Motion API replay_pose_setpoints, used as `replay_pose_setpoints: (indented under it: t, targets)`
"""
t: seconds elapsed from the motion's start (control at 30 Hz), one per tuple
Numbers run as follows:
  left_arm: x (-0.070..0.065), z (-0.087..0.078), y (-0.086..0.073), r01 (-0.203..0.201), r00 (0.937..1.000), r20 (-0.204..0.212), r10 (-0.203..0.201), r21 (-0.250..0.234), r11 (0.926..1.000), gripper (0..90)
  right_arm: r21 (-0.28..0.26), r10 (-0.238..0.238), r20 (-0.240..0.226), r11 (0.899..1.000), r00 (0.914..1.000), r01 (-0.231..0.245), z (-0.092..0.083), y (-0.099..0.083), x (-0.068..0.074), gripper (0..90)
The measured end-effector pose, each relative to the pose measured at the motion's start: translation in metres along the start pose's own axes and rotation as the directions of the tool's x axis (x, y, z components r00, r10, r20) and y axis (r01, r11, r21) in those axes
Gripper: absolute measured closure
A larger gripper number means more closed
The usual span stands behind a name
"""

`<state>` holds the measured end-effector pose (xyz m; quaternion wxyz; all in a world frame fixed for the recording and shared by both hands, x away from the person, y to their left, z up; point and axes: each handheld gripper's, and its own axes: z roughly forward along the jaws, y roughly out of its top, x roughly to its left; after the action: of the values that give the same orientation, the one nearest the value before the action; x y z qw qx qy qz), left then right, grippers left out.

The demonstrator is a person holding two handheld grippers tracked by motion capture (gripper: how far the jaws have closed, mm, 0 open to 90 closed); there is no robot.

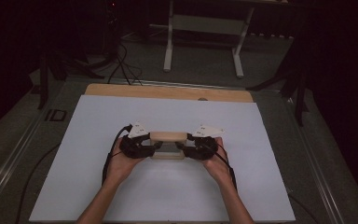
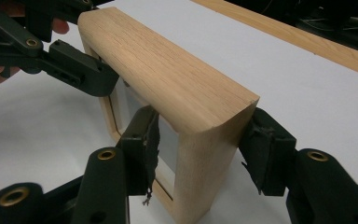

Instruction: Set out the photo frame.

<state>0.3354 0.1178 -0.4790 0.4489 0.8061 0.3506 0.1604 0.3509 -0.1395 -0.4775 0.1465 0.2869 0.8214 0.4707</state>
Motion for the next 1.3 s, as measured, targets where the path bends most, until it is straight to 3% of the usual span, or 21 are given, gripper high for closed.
replay_pose_setpoints:
  t: [0.67, 0.83, 0.97, 1.3]
  targets:
    - [0.008, 0.012, 0.006, 0.058, 0.9981, 0.019, -0.058, -0.005, 0.9983, 46.0, 0.009, 0.043, 0.032, 0.999, 0.9986, -0.043, 0.004, 0.003, -0.009, 46.5]
    - [0.015, 0.015, 0.008, 0.103, 0.9935, 0.049, -0.103, -0.004, 0.9947, 46.0, 0.012, 0.060, 0.033, 0.998, 0.9976, -0.060, 0.005, 0.003, -0.011, 44.4]
    - [0.017, 0.017, 0.008, 0.106, 0.9928, 0.056, -0.105, -0.006, 0.9944, 45.8, 0.013, 0.066, 0.041, 0.998, 0.9970, -0.067, 0.007, 0.002, -0.011, 43.2]
    - [0.018, 0.020, 0.008, 0.133, 0.9905, 0.037, -0.133, 0.000, 0.9912, 44.8, 0.025, 0.076, 0.055, 0.997, 0.9956, -0.077, 0.008, 0.001, -0.013, 43.0]
